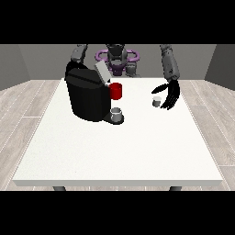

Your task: Insert the coffee pod into the coffee machine and close the lid

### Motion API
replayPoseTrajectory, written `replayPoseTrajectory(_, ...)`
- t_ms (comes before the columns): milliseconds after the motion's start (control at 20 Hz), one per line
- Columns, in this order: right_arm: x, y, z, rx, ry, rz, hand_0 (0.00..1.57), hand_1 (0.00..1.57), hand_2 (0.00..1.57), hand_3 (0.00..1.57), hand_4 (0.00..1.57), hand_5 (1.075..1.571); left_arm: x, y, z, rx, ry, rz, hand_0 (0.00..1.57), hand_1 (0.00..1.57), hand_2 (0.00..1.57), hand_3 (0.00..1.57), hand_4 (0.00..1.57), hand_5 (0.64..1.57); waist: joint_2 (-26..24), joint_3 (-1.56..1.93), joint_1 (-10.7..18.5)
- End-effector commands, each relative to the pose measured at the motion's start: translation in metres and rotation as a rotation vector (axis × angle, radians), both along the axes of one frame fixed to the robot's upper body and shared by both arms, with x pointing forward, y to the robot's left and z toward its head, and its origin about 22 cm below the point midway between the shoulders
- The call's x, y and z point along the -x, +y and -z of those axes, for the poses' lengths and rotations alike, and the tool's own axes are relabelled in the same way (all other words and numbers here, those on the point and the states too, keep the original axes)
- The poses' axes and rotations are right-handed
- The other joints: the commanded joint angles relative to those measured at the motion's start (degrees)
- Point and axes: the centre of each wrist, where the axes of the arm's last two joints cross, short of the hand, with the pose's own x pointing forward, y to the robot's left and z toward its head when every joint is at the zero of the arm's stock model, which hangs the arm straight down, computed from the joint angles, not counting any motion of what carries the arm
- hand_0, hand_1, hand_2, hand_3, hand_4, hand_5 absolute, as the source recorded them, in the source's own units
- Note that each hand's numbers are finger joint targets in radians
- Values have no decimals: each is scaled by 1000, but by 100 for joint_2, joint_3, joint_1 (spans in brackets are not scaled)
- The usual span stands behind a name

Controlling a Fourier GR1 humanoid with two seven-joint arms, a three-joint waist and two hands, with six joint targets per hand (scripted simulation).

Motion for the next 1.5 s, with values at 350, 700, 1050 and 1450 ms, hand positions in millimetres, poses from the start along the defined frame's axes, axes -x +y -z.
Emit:
replayPoseTrajectory(350, 1, 17, 3, -16, 14, -2, 0, 0, 0, 0, 524, 1571, -12, -22, 9, -153, -76, -10, 719, 719, 864, 649, 229, 1571, -50, -1, -125)
replayPoseTrajectory(700, 3, 8, -2, -51, -15, 11, 0, 0, 0, 0, 510, 1571, -5, 10, 2, -235, -132, -14, 971, 971, 1086, 863, 323, 1571, 69, 0, -114)
replayPoseTrajectory(1050, -1, -16, 3, -43, 18, 6, 0, 0, 0, 0, 398, 1571, -6, -14, 22, -303, -87, 34, 1174, 1174, 1286, 1183, 412, 1571, -71, 2, -84)
replayPoseTrajectory(1450, -13, -5, 10, -51, 57, 22, 0, 0, 0, 0, 505, 1571, -51, -43, -44, -228, -215, 178, 1400, 1400, 1423, 1364, 595, 1571, -214, 4, -21)
